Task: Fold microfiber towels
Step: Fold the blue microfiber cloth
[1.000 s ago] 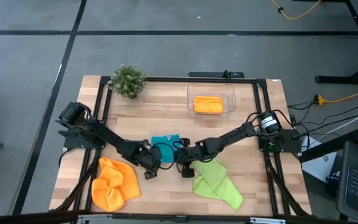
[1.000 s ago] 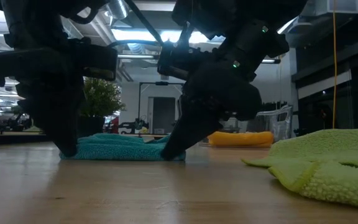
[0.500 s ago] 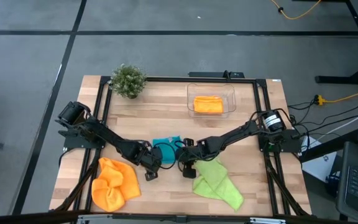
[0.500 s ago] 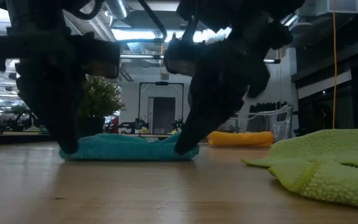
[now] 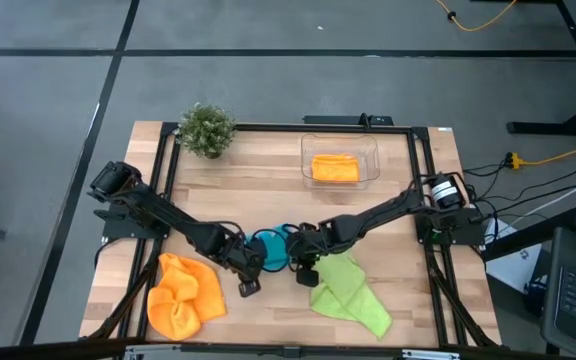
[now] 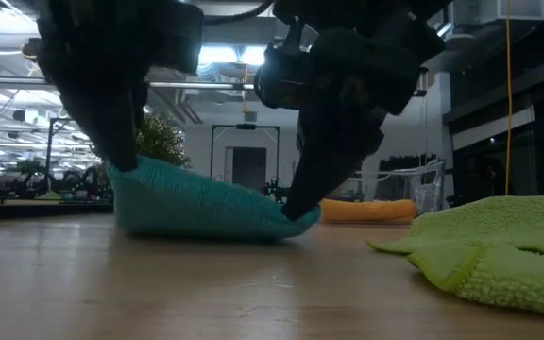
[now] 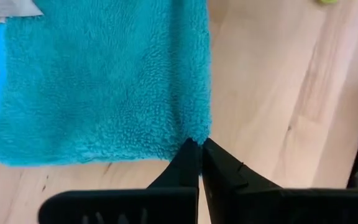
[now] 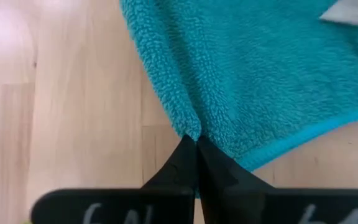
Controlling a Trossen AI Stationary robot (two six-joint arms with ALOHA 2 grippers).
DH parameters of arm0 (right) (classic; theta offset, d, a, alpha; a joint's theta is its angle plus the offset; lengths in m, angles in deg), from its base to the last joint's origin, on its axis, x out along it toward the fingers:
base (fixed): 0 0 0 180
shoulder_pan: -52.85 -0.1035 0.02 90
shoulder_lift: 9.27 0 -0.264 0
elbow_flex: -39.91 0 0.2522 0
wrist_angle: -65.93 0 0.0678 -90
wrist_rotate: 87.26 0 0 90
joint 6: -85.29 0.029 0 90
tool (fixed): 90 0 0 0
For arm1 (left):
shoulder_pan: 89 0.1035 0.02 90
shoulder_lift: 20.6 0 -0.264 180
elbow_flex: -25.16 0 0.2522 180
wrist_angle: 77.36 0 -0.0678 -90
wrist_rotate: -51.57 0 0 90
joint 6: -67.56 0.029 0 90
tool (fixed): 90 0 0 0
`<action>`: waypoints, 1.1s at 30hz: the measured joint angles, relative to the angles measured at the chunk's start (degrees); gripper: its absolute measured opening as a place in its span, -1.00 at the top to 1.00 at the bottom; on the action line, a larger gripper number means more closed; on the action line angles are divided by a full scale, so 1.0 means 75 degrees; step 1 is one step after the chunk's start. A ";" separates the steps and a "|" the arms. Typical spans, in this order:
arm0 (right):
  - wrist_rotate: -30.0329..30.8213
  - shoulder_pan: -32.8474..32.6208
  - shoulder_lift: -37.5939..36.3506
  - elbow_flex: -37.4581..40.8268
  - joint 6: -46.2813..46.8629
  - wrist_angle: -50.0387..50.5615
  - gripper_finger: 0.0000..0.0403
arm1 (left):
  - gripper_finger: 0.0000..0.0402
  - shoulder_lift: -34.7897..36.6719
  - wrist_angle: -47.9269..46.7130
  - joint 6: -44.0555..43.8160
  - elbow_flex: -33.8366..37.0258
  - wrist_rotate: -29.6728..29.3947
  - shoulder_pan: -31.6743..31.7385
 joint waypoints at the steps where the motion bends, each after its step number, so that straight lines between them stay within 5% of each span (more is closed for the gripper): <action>1: 0.0000 0.0015 -0.0026 -0.0008 0.0043 -0.0006 0.99 | 1.00 -0.0003 -0.0130 0.0001 -0.0076 0.0012 0.0000; 13: 0.0356 0.0040 -0.0132 -0.1038 -0.0357 0.1387 0.99 | 1.00 0.0000 -0.0528 -0.0015 -0.0369 0.0318 0.0061; 33: 0.0711 0.0702 -0.0141 -0.1282 -0.0505 0.1511 0.99 | 1.00 0.0169 -0.1418 -0.0244 -0.0379 -0.0538 0.0318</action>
